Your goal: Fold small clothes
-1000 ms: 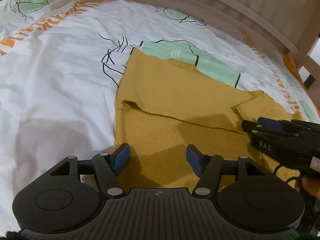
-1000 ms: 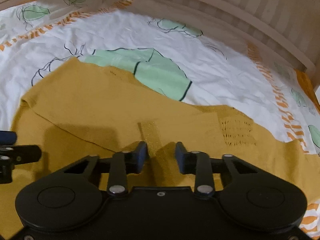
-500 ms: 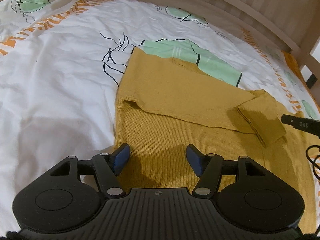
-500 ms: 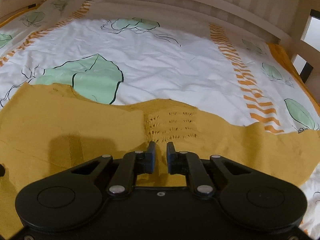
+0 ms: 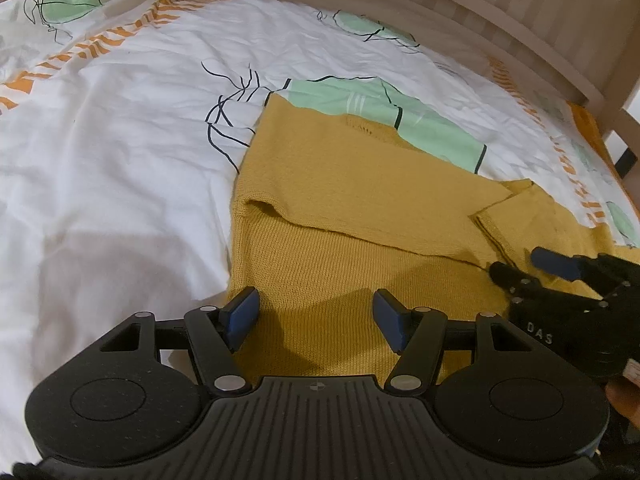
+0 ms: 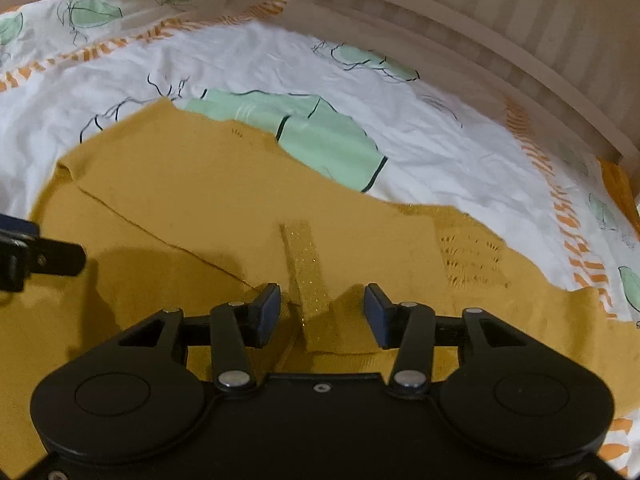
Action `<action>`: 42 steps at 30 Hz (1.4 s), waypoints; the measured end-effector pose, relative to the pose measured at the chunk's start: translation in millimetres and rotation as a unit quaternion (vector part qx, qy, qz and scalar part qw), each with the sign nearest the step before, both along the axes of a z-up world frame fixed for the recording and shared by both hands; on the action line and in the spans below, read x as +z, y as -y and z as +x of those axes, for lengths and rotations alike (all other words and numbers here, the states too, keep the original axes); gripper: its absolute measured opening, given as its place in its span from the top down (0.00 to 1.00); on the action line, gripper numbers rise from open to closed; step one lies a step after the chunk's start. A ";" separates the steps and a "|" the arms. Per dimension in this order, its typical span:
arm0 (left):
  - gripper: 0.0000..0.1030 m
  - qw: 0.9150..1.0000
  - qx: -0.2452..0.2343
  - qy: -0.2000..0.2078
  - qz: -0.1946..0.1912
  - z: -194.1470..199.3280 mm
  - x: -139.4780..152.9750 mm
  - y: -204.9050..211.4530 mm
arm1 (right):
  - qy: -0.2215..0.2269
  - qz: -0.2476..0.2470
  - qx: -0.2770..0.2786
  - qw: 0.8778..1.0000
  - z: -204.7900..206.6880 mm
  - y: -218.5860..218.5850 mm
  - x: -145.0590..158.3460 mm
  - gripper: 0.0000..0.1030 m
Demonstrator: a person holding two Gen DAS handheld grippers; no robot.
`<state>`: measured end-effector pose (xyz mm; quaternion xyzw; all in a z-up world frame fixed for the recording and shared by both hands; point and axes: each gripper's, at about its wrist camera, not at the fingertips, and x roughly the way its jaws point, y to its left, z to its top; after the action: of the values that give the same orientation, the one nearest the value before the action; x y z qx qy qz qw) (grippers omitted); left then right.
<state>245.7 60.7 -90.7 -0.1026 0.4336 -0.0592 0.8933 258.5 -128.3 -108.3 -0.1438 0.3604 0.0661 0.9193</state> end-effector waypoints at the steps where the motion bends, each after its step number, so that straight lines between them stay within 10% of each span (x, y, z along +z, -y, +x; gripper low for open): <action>1: 0.41 1.000 0.001 -0.001 -0.001 0.2 0.2 -0.4 | 0.001 0.006 0.000 1.000 -0.1 2.9 0.8 0.67; 2: 0.41 1.000 0.001 -0.001 -0.002 0.6 0.4 -0.9 | 0.001 0.014 -0.001 1.000 0.3 6.8 3.4 0.83; 6: 0.41 1.000 0.003 -0.002 -0.002 0.7 0.2 -1.1 | 0.023 0.046 -0.027 0.998 1.7 32.3 23.3 0.91; 32: 0.40 1.000 0.002 0.002 0.007 -0.1 0.3 2.0 | -0.017 0.066 -0.190 0.979 17.8 142.7 5.3 0.91; 42: 0.39 1.000 0.002 0.004 0.015 -0.3 0.2 3.3 | -0.024 0.173 -0.185 0.967 33.4 163.6 1.6 0.74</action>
<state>245.4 57.3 -90.5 -0.0901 0.4307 -0.0517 0.8965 292.0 -292.0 -106.8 0.0880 0.3862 -0.0400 0.9173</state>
